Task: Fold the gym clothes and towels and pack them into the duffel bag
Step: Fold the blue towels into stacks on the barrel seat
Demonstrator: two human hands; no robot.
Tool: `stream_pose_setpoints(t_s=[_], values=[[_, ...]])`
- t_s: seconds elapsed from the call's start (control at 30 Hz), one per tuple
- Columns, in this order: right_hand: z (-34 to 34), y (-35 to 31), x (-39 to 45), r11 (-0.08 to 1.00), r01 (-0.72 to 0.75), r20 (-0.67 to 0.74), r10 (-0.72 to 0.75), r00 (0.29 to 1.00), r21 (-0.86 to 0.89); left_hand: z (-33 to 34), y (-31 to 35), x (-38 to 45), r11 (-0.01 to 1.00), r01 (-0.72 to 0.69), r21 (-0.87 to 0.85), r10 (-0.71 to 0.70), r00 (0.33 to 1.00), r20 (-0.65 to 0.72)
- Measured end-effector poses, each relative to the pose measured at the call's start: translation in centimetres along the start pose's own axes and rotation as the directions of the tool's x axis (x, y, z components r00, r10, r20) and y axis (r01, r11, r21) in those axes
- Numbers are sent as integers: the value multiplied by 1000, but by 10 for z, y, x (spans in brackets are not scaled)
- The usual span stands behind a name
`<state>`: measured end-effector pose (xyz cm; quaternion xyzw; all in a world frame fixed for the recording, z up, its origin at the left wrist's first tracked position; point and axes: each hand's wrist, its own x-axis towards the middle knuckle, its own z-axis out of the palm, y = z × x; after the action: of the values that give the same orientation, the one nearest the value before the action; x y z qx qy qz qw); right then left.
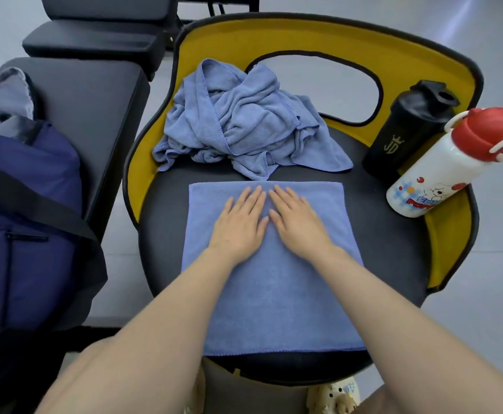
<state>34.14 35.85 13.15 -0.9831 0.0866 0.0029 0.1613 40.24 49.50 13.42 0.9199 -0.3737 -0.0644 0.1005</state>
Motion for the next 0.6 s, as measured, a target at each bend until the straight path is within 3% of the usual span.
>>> stream_pose_setpoints(t_s=[0.07, 0.2, 0.47, 0.6], values=[[0, 11, -2, 991, -115, 35, 117, 993, -63, 2, -10, 0, 997, 70, 27, -72, 996, 59], [-9, 37, -10, 962, -254, 20, 257, 966, -104, -7, -45, -2, 983, 180, 34, -182, 982, 50], [-19, 54, -17, 937, -344, 22, 345, 938, -62, -20, -67, -9, 954, 298, -7, -298, 954, 0], [-24, 59, -10, 913, -408, -8, 408, 913, 32, -29, -71, 0, 920, 345, -187, -359, 933, -41]])
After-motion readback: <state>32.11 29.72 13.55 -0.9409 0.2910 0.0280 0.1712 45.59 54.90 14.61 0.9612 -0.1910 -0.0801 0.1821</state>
